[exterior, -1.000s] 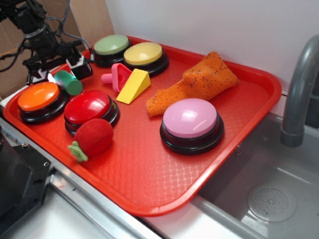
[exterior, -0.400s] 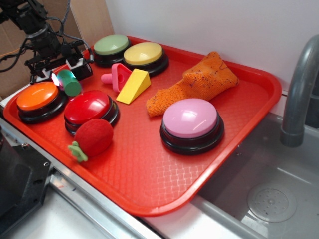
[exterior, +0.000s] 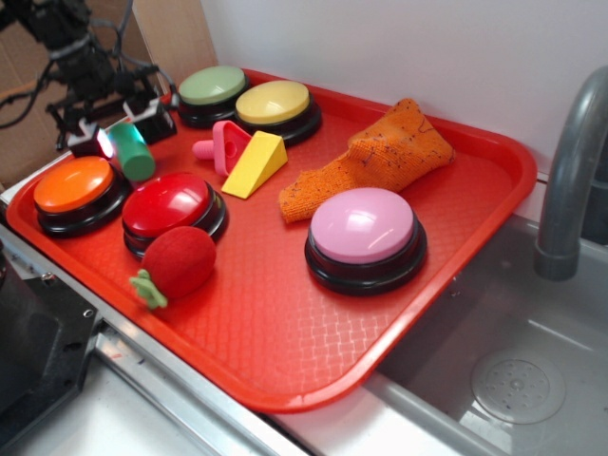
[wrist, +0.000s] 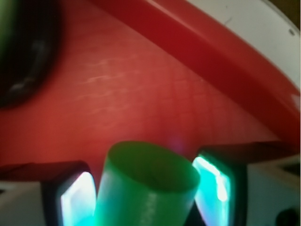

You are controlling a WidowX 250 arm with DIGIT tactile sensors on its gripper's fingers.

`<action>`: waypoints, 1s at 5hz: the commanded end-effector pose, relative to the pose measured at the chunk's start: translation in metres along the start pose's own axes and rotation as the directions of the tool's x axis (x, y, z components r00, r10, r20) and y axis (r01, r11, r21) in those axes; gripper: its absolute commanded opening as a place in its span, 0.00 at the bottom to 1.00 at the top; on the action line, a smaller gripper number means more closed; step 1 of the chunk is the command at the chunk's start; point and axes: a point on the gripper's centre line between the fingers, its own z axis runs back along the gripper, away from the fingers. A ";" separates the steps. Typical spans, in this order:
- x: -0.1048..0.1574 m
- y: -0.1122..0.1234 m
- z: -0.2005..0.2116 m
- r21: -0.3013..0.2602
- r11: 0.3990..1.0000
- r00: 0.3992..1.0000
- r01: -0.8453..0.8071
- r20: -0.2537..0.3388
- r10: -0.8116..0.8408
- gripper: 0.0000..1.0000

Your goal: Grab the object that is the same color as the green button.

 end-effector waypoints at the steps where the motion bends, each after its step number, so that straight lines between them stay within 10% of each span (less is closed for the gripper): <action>1: -0.022 -0.049 0.059 -0.012 0.962 0.961 0.271 0.061 -0.270 0.00; 5: -0.115 -0.098 0.075 -0.003 0.731 0.729 0.683 -0.064 -0.681 0.00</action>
